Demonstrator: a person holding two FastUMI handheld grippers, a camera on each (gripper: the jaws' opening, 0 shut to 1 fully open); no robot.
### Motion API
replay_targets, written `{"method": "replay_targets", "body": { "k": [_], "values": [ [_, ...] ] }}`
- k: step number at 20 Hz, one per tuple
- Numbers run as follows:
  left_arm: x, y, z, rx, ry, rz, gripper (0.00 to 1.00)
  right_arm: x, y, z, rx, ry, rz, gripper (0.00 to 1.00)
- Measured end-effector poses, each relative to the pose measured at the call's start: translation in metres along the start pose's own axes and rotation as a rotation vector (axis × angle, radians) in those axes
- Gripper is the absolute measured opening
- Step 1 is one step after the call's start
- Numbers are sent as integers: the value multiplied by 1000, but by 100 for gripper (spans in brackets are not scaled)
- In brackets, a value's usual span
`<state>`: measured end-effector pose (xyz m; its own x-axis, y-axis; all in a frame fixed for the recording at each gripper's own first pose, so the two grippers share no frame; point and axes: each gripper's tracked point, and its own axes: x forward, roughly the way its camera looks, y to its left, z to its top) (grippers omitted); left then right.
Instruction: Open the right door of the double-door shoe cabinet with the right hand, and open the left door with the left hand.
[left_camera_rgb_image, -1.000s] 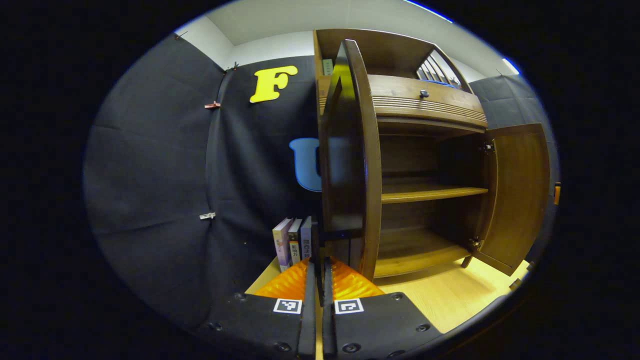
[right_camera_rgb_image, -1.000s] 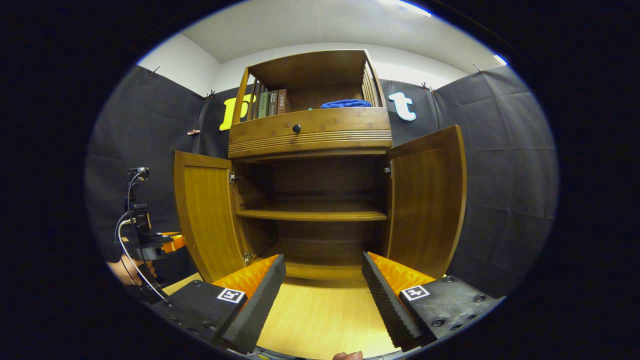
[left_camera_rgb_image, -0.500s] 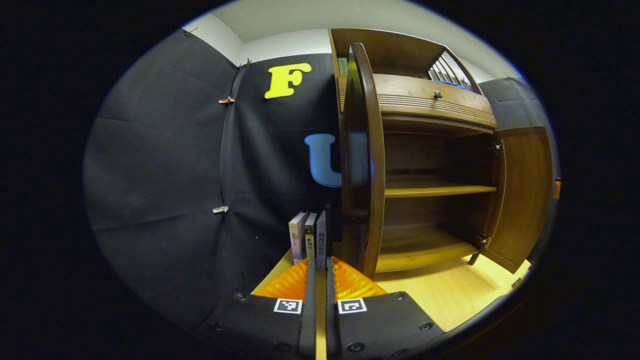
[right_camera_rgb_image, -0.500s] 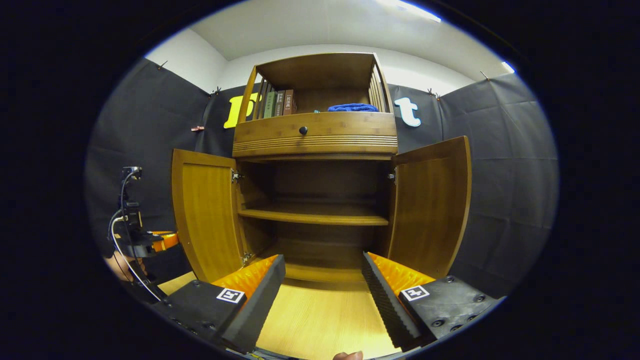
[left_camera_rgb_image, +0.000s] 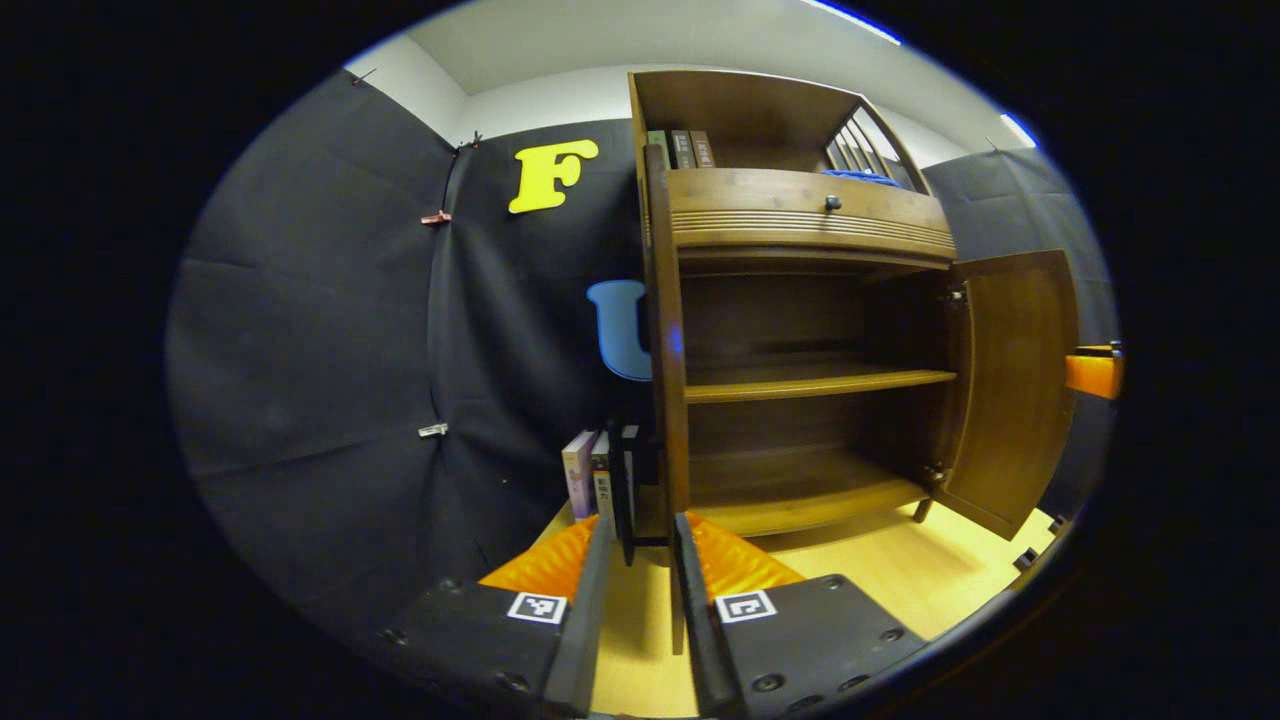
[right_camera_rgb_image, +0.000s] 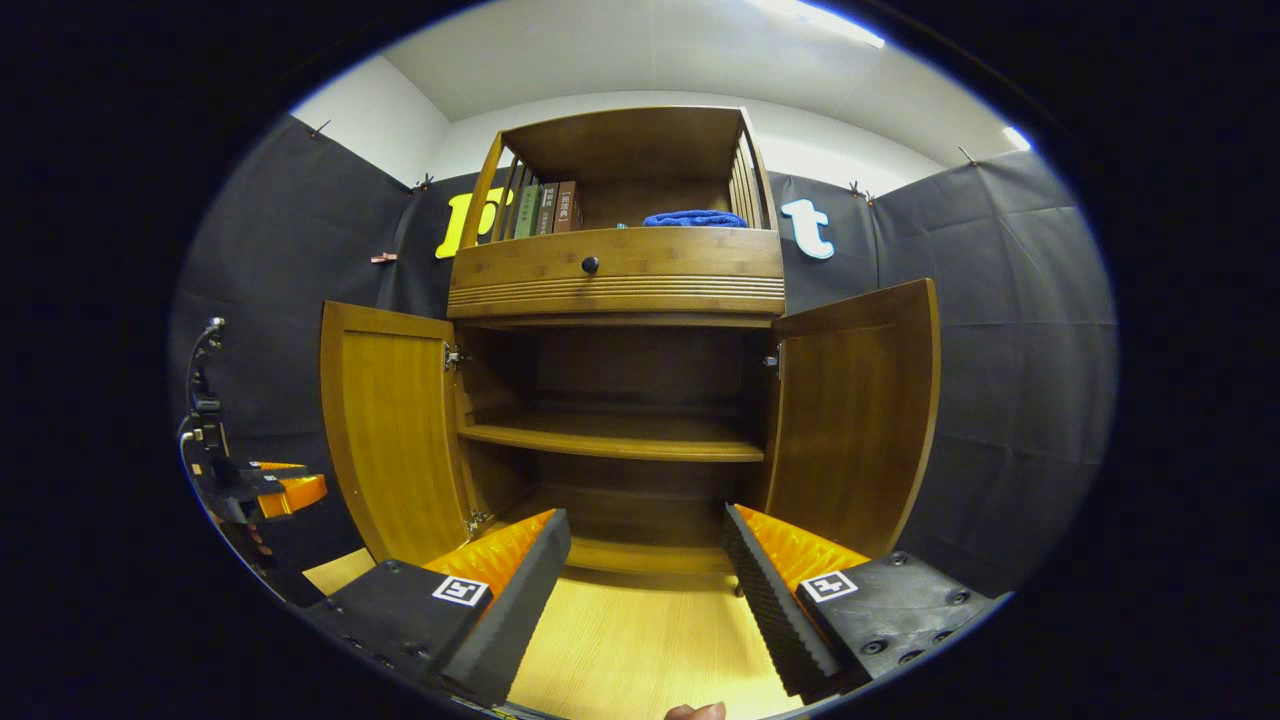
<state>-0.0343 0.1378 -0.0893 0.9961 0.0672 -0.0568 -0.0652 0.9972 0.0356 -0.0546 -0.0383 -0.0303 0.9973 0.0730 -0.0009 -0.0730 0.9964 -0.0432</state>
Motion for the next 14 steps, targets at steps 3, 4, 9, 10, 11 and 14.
{"method": "replay_targets", "body": {
  "k": [3, 4, 9, 10, 11, 14],
  "values": [
    [-15, -17, 7, -3, -26, -37, 72, 1, -2, 5, 7, -12, -4, 97],
    [-19, -21, 10, -6, -37, -46, 82, 1, -1, 5, 5, -17, -5, 97],
    [-31, -48, 15, -8, -43, -71, 97, 0, 1, 7, 2, -30, -9, 97],
    [-33, -55, 17, -16, -43, -78, 95, 0, 2, 7, 4, -31, -7, 97],
    [-34, -62, 20, -22, -48, -86, 95, 0, 5, 6, 5, -31, -4, 97],
    [-31, -83, 26, -20, -52, -107, 97, 3, 9, 7, -5, -34, -8, 97]
  ]
}}
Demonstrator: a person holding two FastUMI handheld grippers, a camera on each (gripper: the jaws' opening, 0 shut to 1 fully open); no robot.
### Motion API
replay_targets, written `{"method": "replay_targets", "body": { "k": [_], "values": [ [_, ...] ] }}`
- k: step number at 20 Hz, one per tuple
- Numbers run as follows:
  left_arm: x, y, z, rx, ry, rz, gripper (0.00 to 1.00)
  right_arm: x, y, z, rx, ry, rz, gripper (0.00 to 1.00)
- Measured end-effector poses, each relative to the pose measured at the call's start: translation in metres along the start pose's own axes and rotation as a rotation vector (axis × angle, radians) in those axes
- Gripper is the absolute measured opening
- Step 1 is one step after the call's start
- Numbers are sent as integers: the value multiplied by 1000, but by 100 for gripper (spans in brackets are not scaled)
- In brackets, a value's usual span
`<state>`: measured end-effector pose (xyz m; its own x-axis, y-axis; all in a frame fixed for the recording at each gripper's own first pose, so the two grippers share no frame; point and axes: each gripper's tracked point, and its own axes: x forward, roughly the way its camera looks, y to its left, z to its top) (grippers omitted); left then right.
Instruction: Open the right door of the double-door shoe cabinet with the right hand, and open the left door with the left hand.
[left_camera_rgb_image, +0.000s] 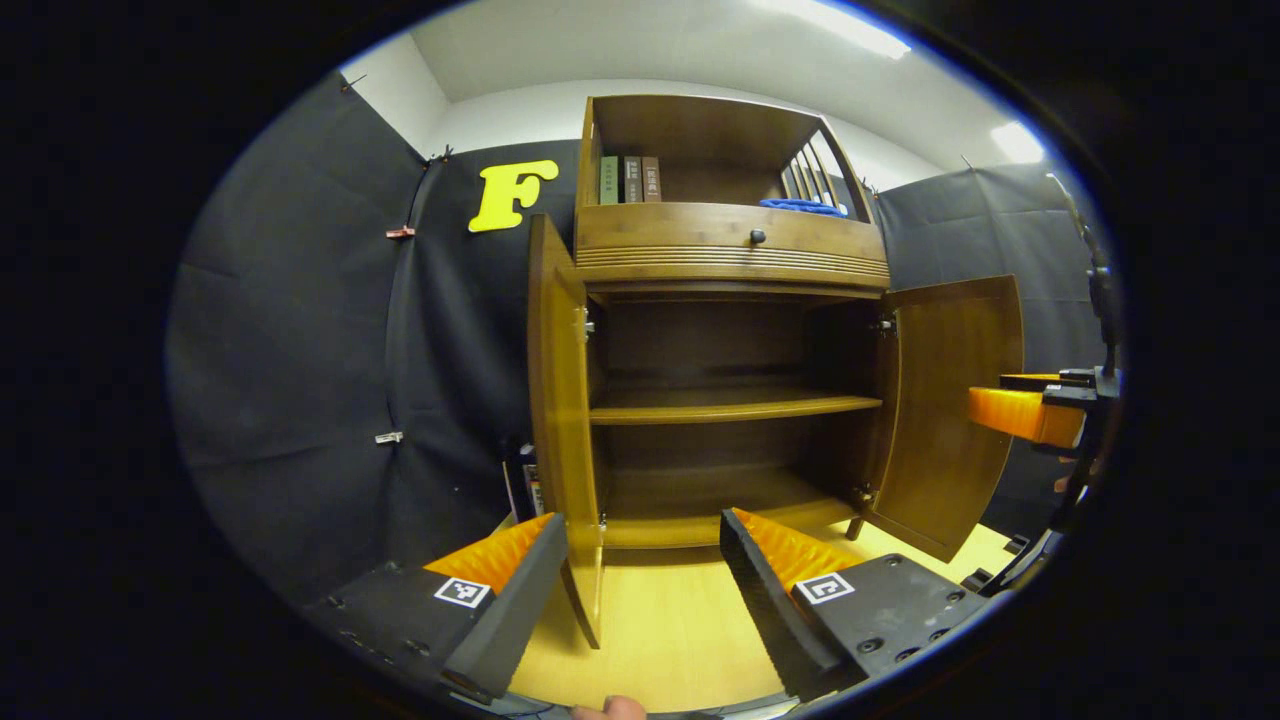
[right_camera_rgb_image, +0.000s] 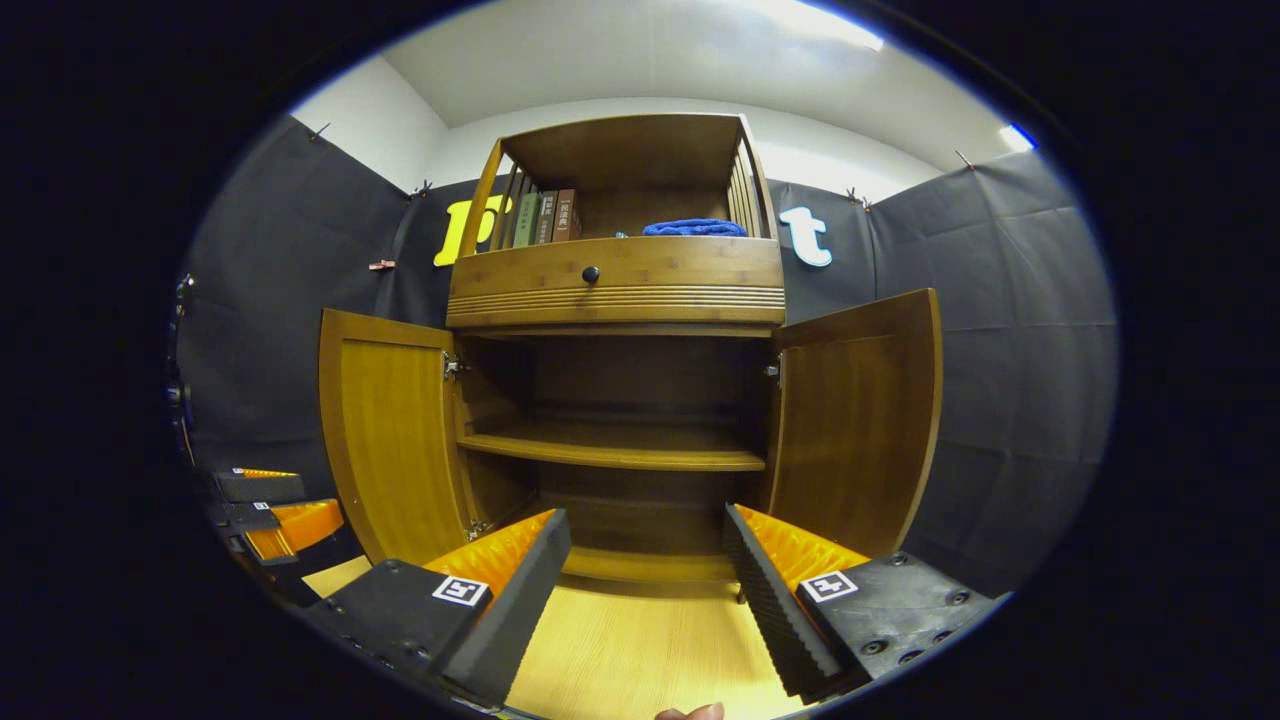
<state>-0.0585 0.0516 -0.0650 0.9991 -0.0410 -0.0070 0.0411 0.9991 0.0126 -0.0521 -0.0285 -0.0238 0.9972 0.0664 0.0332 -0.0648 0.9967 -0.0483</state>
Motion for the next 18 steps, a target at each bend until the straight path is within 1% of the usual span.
{"method": "replay_targets", "body": {
  "k": [1, 3, 4, 5, 7, 8, 9, 10, 12, 14, 15, 16, 17, 18],
  "values": [
    [3, -6, 1, -2, -1, -4, 95, 0, 1, 3, -9, -10, -1, 97],
    [11, -18, 2, -9, -2, -20, 95, 3, 5, 2, -21, -16, -2, 97],
    [14, -23, 4, -9, -6, -23, 95, 5, 6, 0, -23, -12, -2, 98],
    [19, -27, 4, -10, -9, -22, 97, 7, 8, -2, -22, -8, -1, 98],
    [29, -36, 5, -20, -14, -26, 97, 12, 8, -5, -23, 0, -1, 98],
    [35, -41, 6, -22, -18, -30, 95, 16, 6, -7, -24, 4, -5, 98],
    [40, -44, 6, -17, -18, -29, 95, 20, 3, -8, -20, 11, -10, 98],
    [45, -47, 8, -10, -23, -26, 97, 24, 1, -9, -14, 15, -14, 98],
    [55, -52, 17, -7, -47, -21, 96, 34, -6, -13, -18, 14, -30, 98],
    [65, -66, 15, -5, -36, -32, 97, 46, -12, -19, -6, 35, -38, 98],
    [70, -72, 12, -5, -28, -41, 95, 48, -14, -21, 3, 40, -42, 96],
    [73, -80, 11, -7, -23, -54, 97, 51, -18, -22, 7, 41, -51, 98],
    [75, -86, 10, -8, -20, -63, 95, 53, -20, -23, 8, 42, -58, 98],
    [76, -90, 8, -10, -16, -72, 95, 56, -21, -23, 9, 44, -59, 98]
  ]
}}
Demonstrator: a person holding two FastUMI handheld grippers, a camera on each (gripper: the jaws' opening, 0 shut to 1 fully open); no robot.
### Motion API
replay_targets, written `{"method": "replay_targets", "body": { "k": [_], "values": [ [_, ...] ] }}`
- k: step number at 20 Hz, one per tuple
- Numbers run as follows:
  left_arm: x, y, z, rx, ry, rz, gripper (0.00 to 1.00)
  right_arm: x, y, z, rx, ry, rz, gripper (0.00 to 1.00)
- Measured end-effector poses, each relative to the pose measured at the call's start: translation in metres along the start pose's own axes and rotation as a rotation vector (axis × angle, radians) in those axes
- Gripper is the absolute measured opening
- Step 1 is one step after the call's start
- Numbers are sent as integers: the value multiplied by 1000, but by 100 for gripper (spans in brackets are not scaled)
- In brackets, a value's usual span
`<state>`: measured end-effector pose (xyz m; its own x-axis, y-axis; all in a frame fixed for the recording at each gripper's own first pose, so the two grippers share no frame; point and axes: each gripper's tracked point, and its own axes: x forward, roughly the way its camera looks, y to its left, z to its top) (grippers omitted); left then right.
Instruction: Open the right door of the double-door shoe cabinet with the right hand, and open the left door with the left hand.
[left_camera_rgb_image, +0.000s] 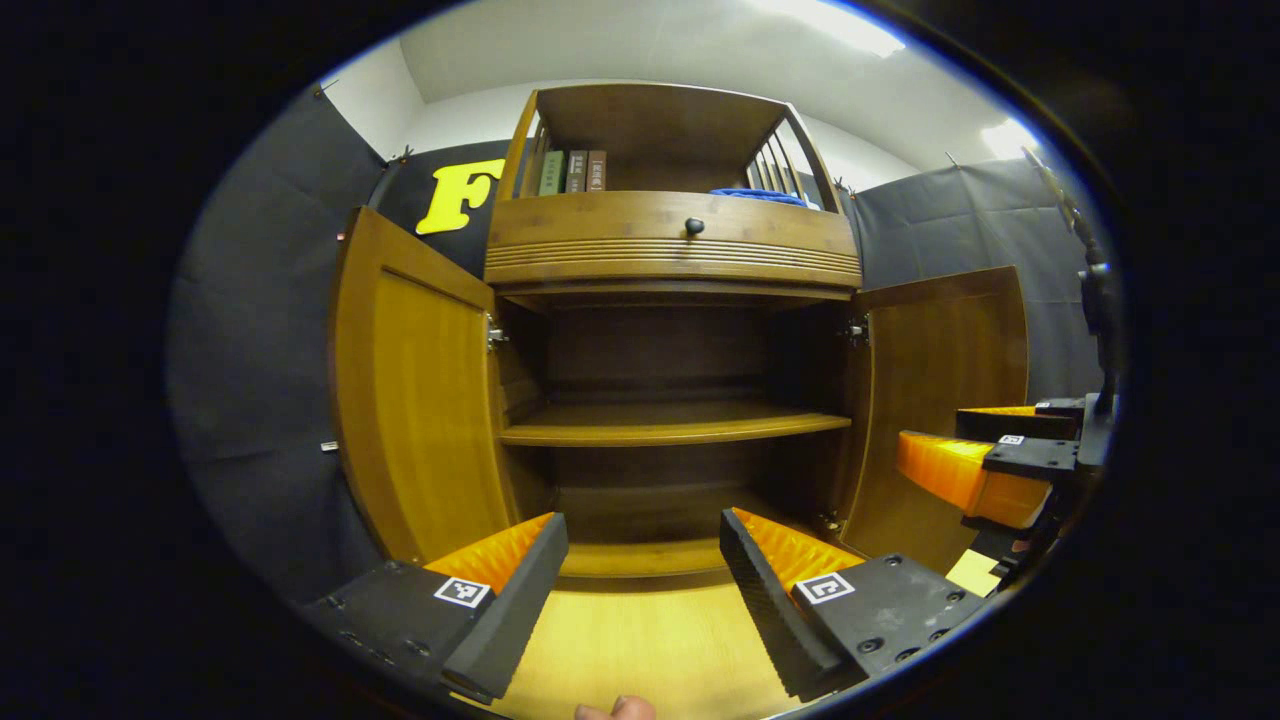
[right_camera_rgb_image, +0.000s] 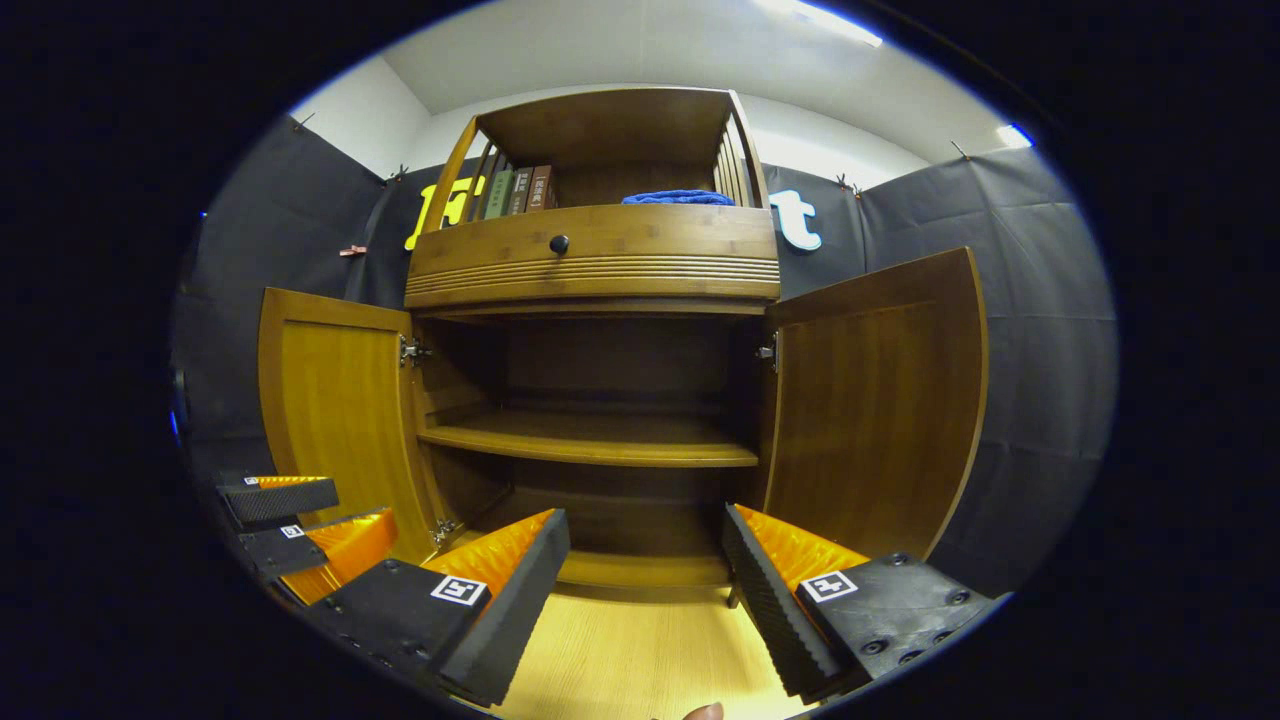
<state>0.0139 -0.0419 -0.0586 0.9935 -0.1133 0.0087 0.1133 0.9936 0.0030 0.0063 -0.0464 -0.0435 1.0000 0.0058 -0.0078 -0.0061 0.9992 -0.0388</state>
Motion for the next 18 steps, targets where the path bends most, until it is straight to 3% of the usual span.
{"method": "replay_targets", "body": {
  "k": [6, 18],
  "values": [
    [4, -28, -4, 14, 15, -33, 97, 3, 0, -3, 26, 3, 13, 98],
    [-10, -38, -8, 12, 24, -38, 95, -11, 4, -3, 34, 5, 25, 98]
  ]
}}
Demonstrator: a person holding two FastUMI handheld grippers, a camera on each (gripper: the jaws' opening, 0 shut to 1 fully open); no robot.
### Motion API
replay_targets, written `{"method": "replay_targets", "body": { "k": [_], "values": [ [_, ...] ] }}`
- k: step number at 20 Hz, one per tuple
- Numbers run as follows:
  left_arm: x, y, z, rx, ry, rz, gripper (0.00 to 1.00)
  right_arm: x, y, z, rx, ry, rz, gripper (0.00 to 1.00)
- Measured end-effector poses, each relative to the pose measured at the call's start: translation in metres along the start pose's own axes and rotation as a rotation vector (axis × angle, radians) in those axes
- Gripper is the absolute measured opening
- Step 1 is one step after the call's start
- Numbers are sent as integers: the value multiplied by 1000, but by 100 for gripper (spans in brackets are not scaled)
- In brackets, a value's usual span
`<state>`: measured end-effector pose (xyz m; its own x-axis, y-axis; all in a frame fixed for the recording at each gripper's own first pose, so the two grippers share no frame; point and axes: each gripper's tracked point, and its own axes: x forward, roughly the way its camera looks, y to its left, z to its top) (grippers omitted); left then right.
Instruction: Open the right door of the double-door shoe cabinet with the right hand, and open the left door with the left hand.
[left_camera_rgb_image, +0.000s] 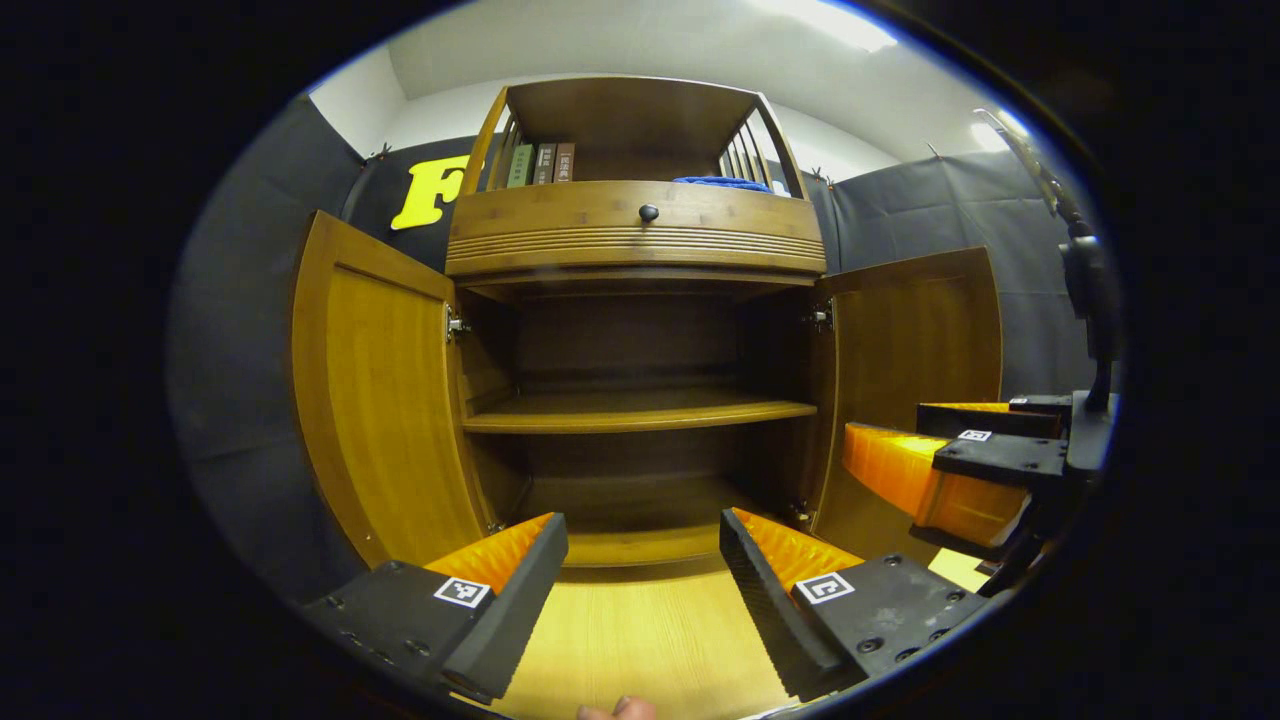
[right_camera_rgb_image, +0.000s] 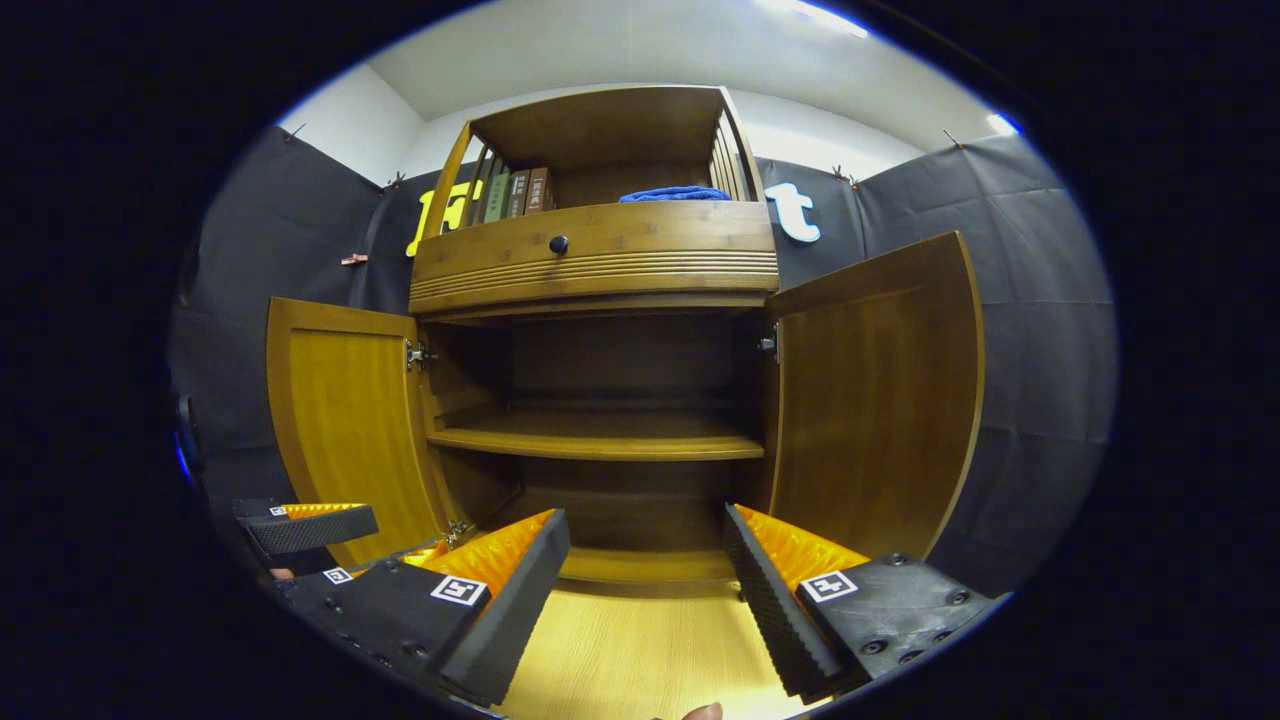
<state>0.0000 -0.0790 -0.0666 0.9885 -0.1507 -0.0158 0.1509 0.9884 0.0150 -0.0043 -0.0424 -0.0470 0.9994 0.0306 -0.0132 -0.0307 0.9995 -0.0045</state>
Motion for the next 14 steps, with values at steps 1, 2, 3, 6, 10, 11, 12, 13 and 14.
{"method": "replay_targets", "body": {
  "k": [1, 2, 3, 6, 10, 11, 12, 13, 14],
  "values": [
    [-1, 0, 0, 4, 0, -1, 97, -1, 0, 1, 1, -4, 4, 98],
    [-1, -1, 2, 7, -7, -3, 97, -3, 1, 1, -1, -10, 9, 98],
    [-1, -2, 4, 10, -16, -4, 97, -2, 2, 2, -9, -16, 11, 98],
    [3, -2, 5, -3, -16, 1, 97, -2, 4, 0, -26, -3, 22, 98],
    [6, -2, 7, -11, -17, 14, 95, 2, 5, 4, -24, -20, 36, 98],
    [8, -3, 6, -13, -16, 16, 97, 3, 3, 4, -27, -22, 38, 98],
    [10, -4, 7, -11, -14, 18, 97, 5, -1, 6, -27, -27, 37, 98],
    [13, -4, 8, -5, -16, 24, 97, 6, -3, 8, -22, -32, 36, 98],
    [14, -4, 10, 1, -18, 29, 95, 8, -6, 7, -17, -31, 38, 98]
  ]
}}
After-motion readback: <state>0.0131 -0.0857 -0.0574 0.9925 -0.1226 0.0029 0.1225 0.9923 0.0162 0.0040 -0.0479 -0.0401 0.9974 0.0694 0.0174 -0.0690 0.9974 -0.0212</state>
